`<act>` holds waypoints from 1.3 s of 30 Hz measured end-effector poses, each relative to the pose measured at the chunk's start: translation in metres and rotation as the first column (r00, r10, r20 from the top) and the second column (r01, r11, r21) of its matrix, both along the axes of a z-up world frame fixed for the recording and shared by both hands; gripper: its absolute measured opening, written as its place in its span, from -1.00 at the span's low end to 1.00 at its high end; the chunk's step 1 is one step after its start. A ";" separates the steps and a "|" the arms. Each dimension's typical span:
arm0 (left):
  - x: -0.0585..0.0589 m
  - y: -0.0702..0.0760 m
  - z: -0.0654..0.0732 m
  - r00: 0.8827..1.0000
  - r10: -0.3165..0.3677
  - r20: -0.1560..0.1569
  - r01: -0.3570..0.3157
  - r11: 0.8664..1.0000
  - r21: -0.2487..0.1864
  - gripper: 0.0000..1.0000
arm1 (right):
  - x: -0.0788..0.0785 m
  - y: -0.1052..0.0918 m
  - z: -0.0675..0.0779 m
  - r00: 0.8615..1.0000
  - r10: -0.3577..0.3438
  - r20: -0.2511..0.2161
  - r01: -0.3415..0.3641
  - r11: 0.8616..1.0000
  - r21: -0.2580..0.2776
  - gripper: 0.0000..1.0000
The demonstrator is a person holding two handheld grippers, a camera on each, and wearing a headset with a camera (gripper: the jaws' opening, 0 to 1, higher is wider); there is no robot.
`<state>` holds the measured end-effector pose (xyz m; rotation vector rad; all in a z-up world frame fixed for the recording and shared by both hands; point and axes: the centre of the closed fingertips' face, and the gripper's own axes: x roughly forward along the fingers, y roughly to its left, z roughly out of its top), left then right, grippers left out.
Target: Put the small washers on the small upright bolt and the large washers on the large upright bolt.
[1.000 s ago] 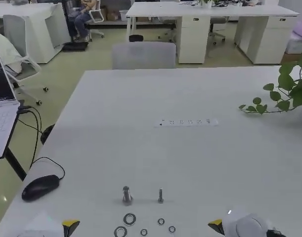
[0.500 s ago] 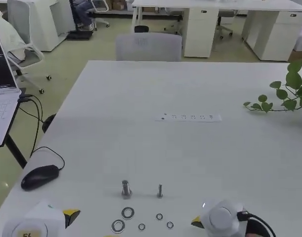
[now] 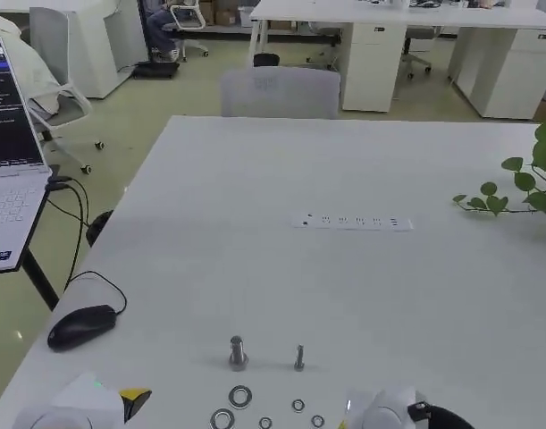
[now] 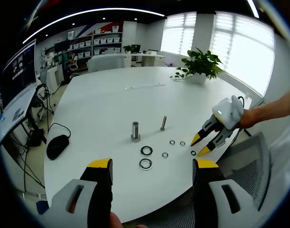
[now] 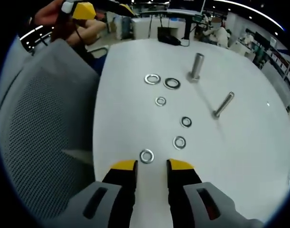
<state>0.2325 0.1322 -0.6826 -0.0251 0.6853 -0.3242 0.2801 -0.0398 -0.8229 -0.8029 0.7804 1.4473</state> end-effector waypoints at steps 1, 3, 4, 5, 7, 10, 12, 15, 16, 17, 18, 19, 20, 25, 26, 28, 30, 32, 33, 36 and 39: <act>0.000 0.000 0.000 1.000 0.001 -0.001 -0.001 1.000 -0.001 0.36 | -0.001 0.002 0.000 1.000 0.024 0.009 -0.024 1.000 0.002 -0.49; -0.001 0.001 -0.001 1.000 -0.001 -0.004 0.001 1.000 0.002 0.36 | -0.006 0.004 0.000 0.997 0.078 0.018 -0.078 0.997 -0.002 -0.55; -0.002 0.001 -0.001 1.000 -0.001 -0.005 0.001 1.000 0.002 0.36 | -0.007 0.005 0.000 0.995 0.094 0.026 -0.094 0.996 0.000 -0.57; -0.002 0.001 -0.001 1.000 0.000 -0.005 0.000 1.000 0.002 0.36 | -0.007 0.006 0.000 0.995 0.095 0.024 -0.095 0.995 0.001 -0.59; -0.002 0.002 -0.001 1.000 0.002 -0.005 -0.002 1.000 0.003 0.36 | -0.005 0.006 -0.001 0.995 0.098 0.016 -0.098 0.995 -0.005 -0.59; -0.002 0.003 0.000 1.000 0.006 -0.002 -0.006 1.000 0.003 0.36 | -0.005 0.005 -0.001 0.994 0.108 0.008 -0.108 0.994 -0.010 -0.60; -0.002 0.004 0.000 1.000 0.009 0.000 -0.009 1.000 0.005 0.36 | -0.005 0.005 -0.001 0.993 0.121 0.011 -0.120 0.993 -0.014 -0.60; -0.003 0.004 0.000 1.000 0.013 0.000 -0.013 1.000 0.003 0.35 | -0.006 0.005 -0.001 0.991 0.136 0.017 -0.136 0.991 -0.019 -0.60; -0.004 0.005 0.000 1.000 0.014 0.001 -0.014 1.000 0.003 0.35 | -0.006 0.005 -0.001 0.990 0.140 0.019 -0.140 0.990 -0.021 -0.60; -0.004 0.005 -0.001 1.000 0.014 0.001 -0.014 1.000 0.004 0.35 | -0.006 0.005 -0.001 0.989 0.146 0.023 -0.145 0.989 -0.023 -0.60; -0.004 0.005 -0.001 1.000 0.014 0.001 -0.014 1.000 0.004 0.35 | -0.007 0.005 -0.001 0.987 0.156 0.027 -0.155 0.988 -0.025 -0.62; -0.005 0.005 -0.001 1.000 0.016 0.001 -0.016 1.000 0.003 0.35 | -0.008 0.005 -0.001 0.986 0.163 0.026 -0.162 0.986 -0.026 -0.68; -0.005 0.005 -0.001 1.000 0.017 0.001 -0.017 1.000 0.002 0.35 | -0.008 0.005 -0.002 0.983 0.177 0.044 -0.175 0.984 -0.032 -0.70; -0.006 0.003 -0.001 1.000 0.019 0.002 -0.019 1.000 0.001 0.35 | -0.008 0.006 -0.001 0.989 0.145 0.034 -0.143 0.989 -0.033 -0.72; -0.006 0.004 -0.001 1.000 0.019 0.003 -0.019 1.000 0.003 0.35 | -0.008 0.006 -0.002 0.990 0.134 0.033 -0.134 0.991 -0.028 -0.73; -0.006 0.003 0.000 1.000 0.020 0.004 -0.020 1.000 0.001 0.35 | -0.007 0.005 -0.002 0.994 0.111 0.026 -0.110 0.994 -0.023 -0.73; -0.006 0.005 0.000 1.000 0.024 0.007 -0.024 1.000 0.001 0.35 | -0.006 0.005 -0.002 0.995 0.094 0.024 -0.094 0.995 -0.017 -0.73; -0.006 0.006 0.000 1.000 0.028 0.007 -0.028 1.000 0.001 0.35 | -0.005 0.005 -0.002 0.997 0.076 0.025 -0.076 0.997 -0.013 -0.73; -0.006 0.007 0.001 1.000 0.029 0.008 -0.029 1.000 0.000 0.35 | -0.005 0.005 -0.001 0.997 0.068 0.024 -0.067 0.998 -0.012 -0.73; -0.006 0.008 0.000 0.999 0.032 0.008 -0.032 0.999 0.001 0.35 | -0.002 0.006 -0.001 0.999 0.030 0.015 -0.030 1.000 -0.004 -0.73; -0.007 0.008 0.000 0.999 0.032 0.007 -0.032 0.999 0.000 0.35 | 0.001 0.005 -0.001 1.000 0.001 0.011 -0.001 1.000 0.004 -0.73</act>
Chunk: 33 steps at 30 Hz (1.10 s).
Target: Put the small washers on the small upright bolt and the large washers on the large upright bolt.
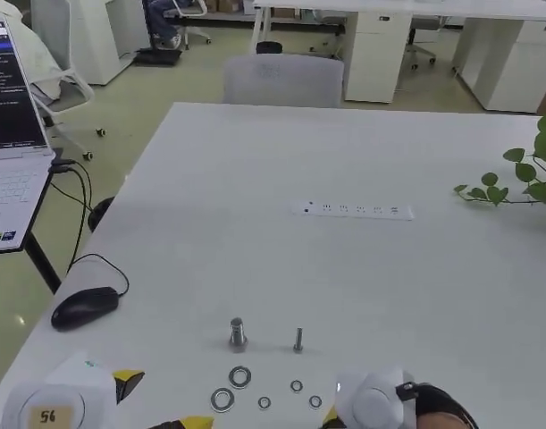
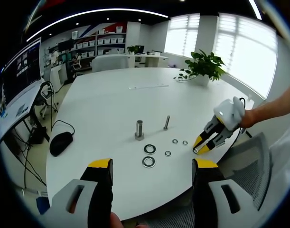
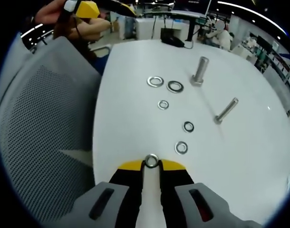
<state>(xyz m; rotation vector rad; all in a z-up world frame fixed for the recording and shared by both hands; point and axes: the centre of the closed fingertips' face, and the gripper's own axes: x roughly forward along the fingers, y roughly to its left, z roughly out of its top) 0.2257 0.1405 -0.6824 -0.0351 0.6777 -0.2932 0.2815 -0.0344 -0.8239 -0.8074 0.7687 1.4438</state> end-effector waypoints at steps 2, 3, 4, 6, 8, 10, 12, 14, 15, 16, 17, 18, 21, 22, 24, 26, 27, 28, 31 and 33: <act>0.000 0.000 0.000 1.000 0.000 -0.001 0.000 1.000 0.001 0.35 | 0.002 0.000 0.000 1.000 -0.008 0.004 0.008 1.000 0.000 -0.73; -0.001 0.000 -0.001 1.000 0.001 -0.001 -0.001 1.000 0.000 0.35 | 0.004 -0.001 0.000 1.000 -0.014 0.007 0.014 1.000 -0.003 -0.73; -0.001 0.000 0.000 1.000 0.001 -0.001 -0.001 1.000 -0.001 0.35 | 0.005 -0.001 0.000 1.000 -0.016 0.009 0.016 1.000 -0.004 -0.74; -0.001 0.000 -0.001 1.000 0.002 -0.002 -0.002 1.000 -0.001 0.35 | 0.008 -0.002 0.001 1.000 -0.026 0.012 0.026 1.000 -0.006 -0.74; -0.002 0.000 -0.001 1.000 0.004 -0.003 -0.004 1.000 -0.002 0.35 | 0.011 -0.001 0.004 0.999 -0.044 0.006 0.044 0.999 0.002 -0.74; -0.002 0.001 -0.001 1.000 0.006 -0.003 -0.006 1.000 -0.003 0.35 | 0.014 0.000 0.007 0.998 -0.061 0.004 0.061 0.998 0.010 -0.74; -0.002 0.002 -0.002 1.000 0.009 -0.003 -0.009 1.000 -0.005 0.35 | 0.019 0.002 0.011 0.997 -0.074 0.010 0.074 0.997 0.019 -0.74; -0.002 0.002 -0.002 1.000 0.010 -0.003 -0.010 1.000 -0.006 0.35 | 0.024 0.004 0.015 0.996 -0.092 0.010 0.092 0.995 0.031 -0.74; -0.002 0.002 -0.002 1.000 0.011 -0.003 -0.011 1.000 -0.007 0.35 | 0.027 0.004 0.016 0.995 -0.099 0.010 0.098 0.995 0.034 -0.74; -0.002 0.003 -0.003 1.000 0.011 -0.004 -0.011 1.000 -0.007 0.35 | 0.031 0.005 0.018 0.994 -0.105 0.015 0.105 0.994 0.037 -0.74; -0.002 0.003 -0.003 1.000 0.012 -0.004 -0.012 1.000 -0.008 0.35 | 0.033 0.005 0.020 0.994 -0.108 0.021 0.107 0.994 0.038 -0.74; -0.002 0.003 -0.003 1.000 0.012 -0.004 -0.012 1.000 -0.008 0.35 | 0.035 0.006 0.023 0.994 -0.110 0.026 0.109 0.993 0.040 -0.74; -0.001 0.003 -0.003 1.000 0.015 -0.003 -0.015 1.000 -0.013 0.35 | 0.048 0.011 0.034 0.991 -0.121 0.049 0.118 0.991 0.057 -0.74; -0.001 0.003 -0.003 1.000 0.015 -0.003 -0.015 1.000 -0.012 0.35 | 0.052 0.012 0.036 0.991 -0.124 0.052 0.120 0.991 0.061 -0.74; -0.001 0.003 -0.002 1.000 0.013 -0.002 -0.013 1.000 -0.014 0.35 | 0.060 0.016 0.043 0.989 -0.131 0.064 0.127 0.989 0.069 -0.74; 0.000 0.002 -0.002 1.000 0.010 -0.001 -0.010 1.000 -0.013 0.35 | 0.067 0.019 0.050 0.988 -0.136 0.074 0.130 0.989 0.076 -0.74; 0.000 0.002 -0.002 1.000 0.009 -0.001 -0.009 1.000 -0.013 0.35 | 0.073 0.022 0.053 0.987 -0.138 0.081 0.131 0.988 0.083 -0.74; 0.001 0.002 -0.002 1.000 0.009 0.000 -0.009 1.000 -0.014 0.35 | 0.077 0.023 0.056 0.986 -0.140 0.086 0.132 0.988 0.084 -0.74; 0.001 0.001 -0.001 1.000 0.008 0.001 -0.008 1.000 -0.017 0.35 | 0.090 0.030 0.066 0.985 -0.133 0.112 0.122 0.988 0.097 -0.74; 0.001 0.001 -0.002 1.000 0.007 0.001 -0.007 1.000 -0.018 0.35 | 0.099 0.033 0.070 0.984 -0.130 0.121 0.119 0.988 0.097 -0.74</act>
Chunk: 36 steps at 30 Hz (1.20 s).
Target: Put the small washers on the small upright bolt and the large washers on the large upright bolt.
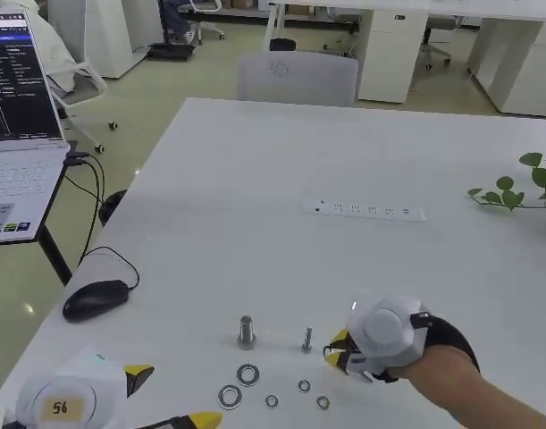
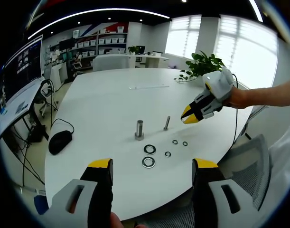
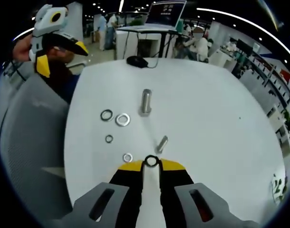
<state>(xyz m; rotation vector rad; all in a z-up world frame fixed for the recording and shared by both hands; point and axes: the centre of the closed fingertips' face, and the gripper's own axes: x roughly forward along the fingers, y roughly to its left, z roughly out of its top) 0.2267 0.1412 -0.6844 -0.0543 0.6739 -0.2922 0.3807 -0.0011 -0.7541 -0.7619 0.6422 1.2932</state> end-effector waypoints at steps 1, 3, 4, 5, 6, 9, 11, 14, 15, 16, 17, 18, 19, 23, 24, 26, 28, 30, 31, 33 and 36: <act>0.000 0.000 0.000 1.000 0.000 0.000 0.000 1.000 0.000 0.35 | 0.003 0.001 0.001 1.000 0.002 0.004 -0.002 1.000 -0.002 -0.74; -0.001 0.001 0.000 1.000 0.002 0.000 -0.002 1.000 -0.001 0.35 | 0.011 0.005 0.006 1.000 0.005 0.012 -0.005 1.000 -0.003 -0.74; -0.001 0.001 0.000 1.000 0.003 0.000 -0.003 1.000 -0.002 0.35 | 0.013 0.007 0.007 1.000 0.006 0.010 -0.006 1.000 -0.003 -0.74; -0.001 0.001 0.000 1.000 0.005 0.001 -0.005 1.000 -0.002 0.35 | 0.016 0.010 0.008 1.000 0.009 0.013 -0.009 1.000 -0.005 -0.74; -0.001 0.002 0.000 1.000 0.005 0.001 -0.005 1.000 -0.003 0.35 | 0.019 0.011 0.009 1.000 0.012 0.016 -0.012 1.000 -0.007 -0.74; -0.002 0.003 0.000 1.000 0.009 0.001 -0.009 1.000 -0.002 0.35 | 0.023 0.017 0.010 1.000 0.020 0.016 -0.020 1.000 -0.013 -0.74; -0.002 0.004 0.000 1.000 0.013 0.001 -0.013 1.000 -0.002 0.35 | 0.025 0.020 0.009 1.000 0.024 0.014 -0.024 1.000 -0.015 -0.74; -0.002 0.006 0.001 1.000 0.017 0.002 -0.017 1.000 -0.002 0.35 | 0.026 0.024 0.006 0.999 0.032 0.007 -0.032 0.999 -0.025 -0.74; -0.002 0.006 0.001 1.000 0.018 0.002 -0.018 1.000 -0.001 0.35 | 0.026 0.025 0.005 0.999 0.035 0.004 -0.035 0.999 -0.027 -0.74; -0.002 0.007 0.001 1.000 0.020 0.003 -0.020 1.000 -0.002 0.35 | 0.025 0.026 0.004 0.999 0.040 0.001 -0.040 0.999 -0.032 -0.74; -0.002 0.007 0.001 1.000 0.021 0.003 -0.021 1.000 -0.002 0.35 | 0.025 0.027 0.002 0.999 0.043 0.001 -0.043 0.998 -0.037 -0.74; -0.002 0.008 0.001 1.000 0.022 0.003 -0.022 1.000 -0.001 0.35 | 0.025 0.028 0.000 0.999 0.048 -0.001 -0.048 0.998 -0.042 -0.74; -0.002 0.009 0.001 1.000 0.022 0.003 -0.022 1.000 -0.001 0.35 | 0.024 0.029 0.000 0.999 0.052 -0.003 -0.052 0.998 -0.044 -0.74; -0.002 0.010 0.001 1.000 0.024 0.002 -0.024 1.000 -0.001 0.35 | 0.023 0.031 -0.004 0.998 0.061 -0.009 -0.062 0.996 -0.057 -0.74; -0.002 0.010 0.001 1.000 0.024 0.001 -0.024 1.000 -0.001 0.35 | 0.023 0.031 -0.005 0.998 0.062 -0.012 -0.063 0.996 -0.058 -0.74; -0.001 0.010 0.002 1.000 0.025 0.001 -0.025 1.000 -0.001 0.35 | 0.022 0.031 -0.005 0.998 0.064 -0.014 -0.065 0.996 -0.060 -0.74; 0.000 0.011 0.001 1.000 0.025 0.002 -0.025 1.000 -0.002 0.35 | 0.023 0.031 -0.007 0.998 0.066 -0.014 -0.066 0.996 -0.065 -0.74; 0.000 0.010 0.002 1.000 0.024 0.001 -0.024 1.000 -0.001 0.35 | 0.022 0.031 -0.008 0.998 0.066 -0.018 -0.067 0.995 -0.068 -0.74; 0.000 0.010 0.002 1.000 0.024 0.002 -0.024 1.000 -0.002 0.35 | 0.022 0.031 -0.007 0.998 0.067 -0.018 -0.068 0.995 -0.068 -0.74; 0.001 0.010 0.001 1.000 0.024 0.002 -0.024 1.000 -0.003 0.35 | 0.023 0.031 -0.008 0.997 0.069 -0.019 -0.070 0.995 -0.068 -0.74; 0.002 0.009 0.000 1.000 0.021 0.000 -0.021 1.000 -0.004 0.36 | 0.022 0.030 -0.008 0.997 0.071 -0.018 -0.072 0.995 -0.070 -0.74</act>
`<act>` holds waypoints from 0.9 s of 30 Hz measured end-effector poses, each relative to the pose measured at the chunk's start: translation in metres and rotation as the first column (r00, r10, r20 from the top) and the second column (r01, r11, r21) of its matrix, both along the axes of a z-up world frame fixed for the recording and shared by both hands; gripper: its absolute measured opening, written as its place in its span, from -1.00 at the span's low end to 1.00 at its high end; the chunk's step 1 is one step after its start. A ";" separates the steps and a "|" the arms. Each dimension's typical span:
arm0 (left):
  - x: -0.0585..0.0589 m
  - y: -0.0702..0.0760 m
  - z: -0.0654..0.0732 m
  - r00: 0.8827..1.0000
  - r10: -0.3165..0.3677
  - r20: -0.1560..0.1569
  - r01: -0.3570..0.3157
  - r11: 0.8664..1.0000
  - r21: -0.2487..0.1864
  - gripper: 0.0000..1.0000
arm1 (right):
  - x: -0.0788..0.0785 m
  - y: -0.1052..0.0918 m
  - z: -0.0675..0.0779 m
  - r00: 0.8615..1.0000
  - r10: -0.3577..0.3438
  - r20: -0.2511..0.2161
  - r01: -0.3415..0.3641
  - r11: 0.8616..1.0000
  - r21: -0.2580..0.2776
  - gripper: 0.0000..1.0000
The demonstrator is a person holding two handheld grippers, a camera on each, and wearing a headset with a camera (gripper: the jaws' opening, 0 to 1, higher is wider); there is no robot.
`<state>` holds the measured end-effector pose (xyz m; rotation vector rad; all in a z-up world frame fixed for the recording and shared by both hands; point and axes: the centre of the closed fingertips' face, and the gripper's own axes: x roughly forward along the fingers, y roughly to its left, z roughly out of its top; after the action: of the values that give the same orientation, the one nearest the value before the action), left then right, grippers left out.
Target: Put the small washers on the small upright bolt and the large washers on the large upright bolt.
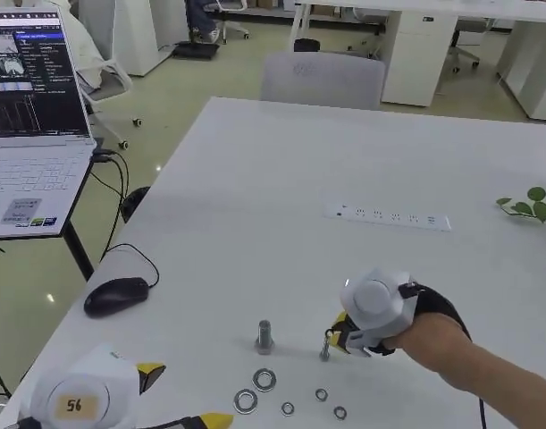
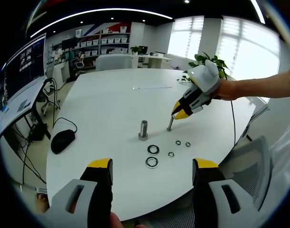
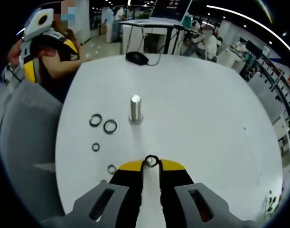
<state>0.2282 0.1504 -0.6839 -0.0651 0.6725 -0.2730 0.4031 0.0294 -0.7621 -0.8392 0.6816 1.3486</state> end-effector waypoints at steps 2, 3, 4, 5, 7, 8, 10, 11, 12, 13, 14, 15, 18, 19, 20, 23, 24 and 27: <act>0.000 -0.001 0.001 1.000 -0.002 0.000 0.002 1.000 -0.001 0.36 | -0.001 0.000 0.000 1.000 0.000 -0.002 0.000 1.000 0.000 -0.74; 0.000 -0.001 0.000 1.000 -0.003 -0.001 0.003 1.000 -0.002 0.36 | -0.001 0.000 0.001 1.000 0.002 -0.001 -0.002 1.000 0.001 -0.74; 0.000 -0.002 -0.001 1.000 -0.004 -0.003 0.004 1.000 -0.002 0.36 | -0.001 0.000 0.000 1.000 0.004 0.001 -0.004 1.000 -0.001 -0.74; 0.001 -0.002 -0.001 1.000 -0.006 -0.003 0.006 1.000 -0.003 0.36 | -0.001 0.000 0.000 1.000 0.006 0.000 -0.006 1.000 -0.002 -0.74; 0.001 -0.003 -0.001 1.000 -0.010 -0.004 0.010 1.000 -0.002 0.36 | -0.003 0.000 -0.001 1.000 0.009 -0.003 -0.009 1.000 -0.008 -0.74; 0.001 -0.003 -0.001 1.000 -0.011 -0.004 0.011 1.000 -0.002 0.36 | -0.003 -0.001 -0.002 1.000 0.012 -0.002 -0.012 1.000 -0.015 -0.74; 0.001 -0.003 -0.002 1.000 -0.012 -0.005 0.012 1.000 -0.003 0.36 | -0.003 -0.001 -0.003 1.000 0.017 0.000 -0.017 1.000 -0.022 -0.74; 0.001 -0.003 -0.002 1.000 -0.012 -0.006 0.012 1.000 -0.002 0.36 | -0.003 -0.001 -0.003 1.000 0.020 0.001 -0.020 0.999 -0.026 -0.74; 0.000 -0.003 -0.002 1.000 -0.012 -0.006 0.012 1.000 -0.002 0.36 | -0.003 -0.001 -0.003 1.000 0.020 0.001 -0.020 0.999 -0.027 -0.74; 0.000 -0.003 -0.002 1.000 -0.011 -0.007 0.011 1.000 -0.003 0.36 | -0.003 -0.001 -0.003 1.000 0.023 0.001 -0.023 0.999 -0.031 -0.74; 0.000 -0.002 -0.003 1.000 -0.010 -0.008 0.010 1.000 -0.003 0.36 | -0.003 0.000 -0.003 1.000 0.025 0.003 -0.025 0.999 -0.033 -0.74; -0.001 -0.002 -0.003 1.000 -0.008 -0.009 0.008 1.000 -0.003 0.36 | -0.003 0.000 -0.004 1.000 0.029 0.003 -0.029 0.999 -0.037 -0.74; -0.002 -0.001 -0.003 1.000 -0.005 -0.010 0.005 1.000 -0.003 0.36 | -0.003 0.000 -0.005 0.999 0.035 0.008 -0.035 0.998 -0.049 -0.74; -0.002 0.000 -0.003 1.000 -0.004 -0.010 0.004 1.000 -0.003 0.36 | -0.002 0.000 -0.005 0.999 0.038 0.009 -0.038 0.998 -0.051 -0.74; -0.003 0.000 -0.003 1.000 -0.003 -0.011 0.003 1.000 -0.004 0.36 | -0.002 0.000 -0.004 0.999 0.043 0.012 -0.042 0.998 -0.055 -0.74; -0.003 0.000 -0.004 1.000 0.000 -0.010 0.000 1.000 -0.005 0.36 | -0.002 0.001 -0.003 0.999 0.050 0.018 -0.049 0.997 -0.064 -0.74; -0.003 0.000 -0.003 1.000 0.000 -0.010 0.000 1.000 -0.005 0.36 | -0.002 0.002 -0.004 0.999 0.050 0.016 -0.049 0.997 -0.065 -0.74; -0.003 0.000 -0.003 1.000 0.001 -0.009 -0.001 1.000 -0.006 0.36 | -0.002 0.002 -0.005 0.998 0.057 0.014 -0.056 0.995 -0.077 -0.74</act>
<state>0.2248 0.1506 -0.6870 -0.0720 0.6806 -0.2743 0.4011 0.0313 -0.7672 -0.9357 0.7054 1.3718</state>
